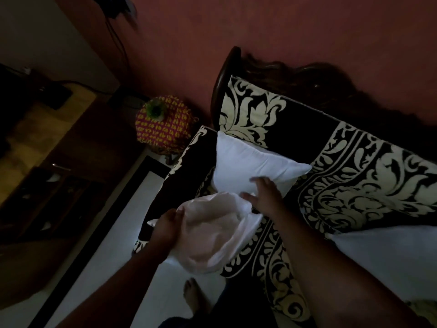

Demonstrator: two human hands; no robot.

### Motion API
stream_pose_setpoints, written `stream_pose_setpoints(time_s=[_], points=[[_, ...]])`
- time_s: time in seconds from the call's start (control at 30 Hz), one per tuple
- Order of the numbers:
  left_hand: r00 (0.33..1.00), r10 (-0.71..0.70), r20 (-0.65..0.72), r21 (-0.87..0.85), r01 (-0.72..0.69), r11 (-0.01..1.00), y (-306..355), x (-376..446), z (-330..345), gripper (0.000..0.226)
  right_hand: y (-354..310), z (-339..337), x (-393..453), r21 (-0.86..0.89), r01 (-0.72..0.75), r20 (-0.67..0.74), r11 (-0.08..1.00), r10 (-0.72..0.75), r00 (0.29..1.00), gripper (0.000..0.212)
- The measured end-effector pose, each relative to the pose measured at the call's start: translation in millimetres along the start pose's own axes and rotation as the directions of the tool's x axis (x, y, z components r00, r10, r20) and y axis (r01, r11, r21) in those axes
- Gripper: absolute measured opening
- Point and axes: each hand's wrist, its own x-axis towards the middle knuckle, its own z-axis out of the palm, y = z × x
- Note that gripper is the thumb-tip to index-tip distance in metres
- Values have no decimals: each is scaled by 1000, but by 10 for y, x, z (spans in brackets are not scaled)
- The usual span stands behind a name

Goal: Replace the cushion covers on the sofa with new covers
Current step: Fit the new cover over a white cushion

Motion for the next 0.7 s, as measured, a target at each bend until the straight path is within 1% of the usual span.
stream_pose_setpoints(time_s=[0.03, 0.07, 0.1, 0.17, 0.23, 0.3, 0.4, 0.47, 0.5, 0.53, 0.6, 0.67, 0.7], points=[[1000, -5, -17, 18, 6, 1000, 10, 21, 17, 42, -15, -56, 161, -121, -5, -130, 993, -11, 991, 79], [999, -15, -32, 19, 16, 1000, 9, 56, 49, 42, -10, -94, 346, -235, -18, -218, 972, -35, 975, 84], [999, -28, -42, 4, 28, 1000, 12, 75, 71, 43, -23, -144, 504, -306, -45, -229, 951, -28, 973, 89], [996, -67, -58, -36, 65, 997, 8, 97, 108, 44, -15, -206, 774, -363, -88, -97, 928, 56, 994, 108], [993, -88, -74, -54, 84, 995, 4, 101, 122, 44, 28, -167, 910, -400, -108, 11, 910, 123, 992, 124], [991, -105, -89, -48, 101, 994, 18, 104, 113, 43, 77, -58, 949, -426, -128, 6, 896, 145, 989, 133], [985, -143, -101, -82, 135, 987, 7, 93, 74, 43, 105, 140, 917, -481, -183, -64, 858, 174, 983, 141], [982, -156, -107, -83, 148, 985, -36, 83, 36, 43, 140, 235, 879, -529, -206, -84, 823, 191, 978, 141], [982, -157, -104, -79, 149, 986, -69, 77, 12, 42, 154, 269, 848, -560, -192, -83, 806, 176, 981, 133], [982, -160, -97, -82, 153, 985, -100, 68, -17, 40, 164, 302, 820, -598, -159, -76, 786, 142, 987, 120], [984, -161, -81, -104, 152, 983, -149, 42, -84, 37, 135, 359, 771, -637, -76, -38, 767, 67, 997, 87], [987, -138, -85, -106, 129, 986, -173, 6, -152, 36, 88, 382, 717, -612, -8, -13, 791, 0, 1000, 50], [988, -128, -88, -104, 119, 988, -180, -6, -180, 36, 67, 369, 672, -587, 7, -6, 809, -13, 1000, 37]])
